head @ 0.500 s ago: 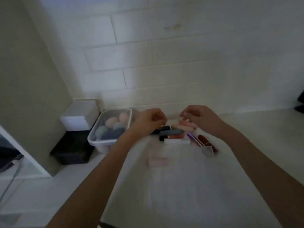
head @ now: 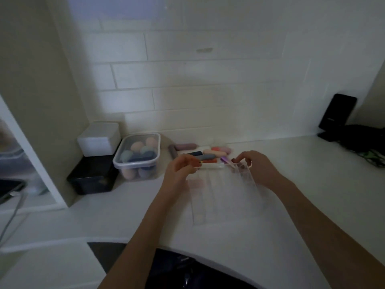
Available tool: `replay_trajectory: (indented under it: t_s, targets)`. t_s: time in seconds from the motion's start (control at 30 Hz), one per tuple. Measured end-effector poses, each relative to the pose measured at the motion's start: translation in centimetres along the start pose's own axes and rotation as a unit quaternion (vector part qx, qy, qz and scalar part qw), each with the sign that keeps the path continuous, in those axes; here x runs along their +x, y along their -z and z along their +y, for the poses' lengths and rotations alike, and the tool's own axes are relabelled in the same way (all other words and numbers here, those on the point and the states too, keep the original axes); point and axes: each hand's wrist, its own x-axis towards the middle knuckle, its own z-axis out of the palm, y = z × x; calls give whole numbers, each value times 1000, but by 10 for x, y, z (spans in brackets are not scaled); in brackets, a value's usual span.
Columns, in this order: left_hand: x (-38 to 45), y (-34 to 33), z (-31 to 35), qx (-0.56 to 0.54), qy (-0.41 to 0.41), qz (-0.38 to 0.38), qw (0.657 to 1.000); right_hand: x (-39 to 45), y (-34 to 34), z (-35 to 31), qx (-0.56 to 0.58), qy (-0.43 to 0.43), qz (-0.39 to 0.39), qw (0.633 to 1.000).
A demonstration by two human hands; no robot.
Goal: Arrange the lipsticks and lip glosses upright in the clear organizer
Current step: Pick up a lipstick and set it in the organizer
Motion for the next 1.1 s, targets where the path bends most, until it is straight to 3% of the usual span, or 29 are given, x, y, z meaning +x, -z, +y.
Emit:
replay_trajectory:
  t_s: [0.23,0.33,0.5,0.67,0.83,0.97,1.1]
  targets:
    - [3,-4,-13,54,-36,76,995,5,-12,9,-137,36,-3,990]
    - [7,-7,-10,95,-73,98,988,12,-14,12,-141,54,8,988]
    - [12,-5,-11,97,-97,90,986,23,11,1,85,16,111,990]
    - [32,-14,17,150,-152,31,976,26,39,-33,156,79,49,983]
    - [40,-14,15,18,-102,-4,995,24,36,-41,192,82,49,977]
    - [39,-12,14,-84,-52,-78,992,21,36,-43,327,44,35,943]
    - [41,-14,8,-125,-34,-78,988,23,30,-41,463,-5,41,885]
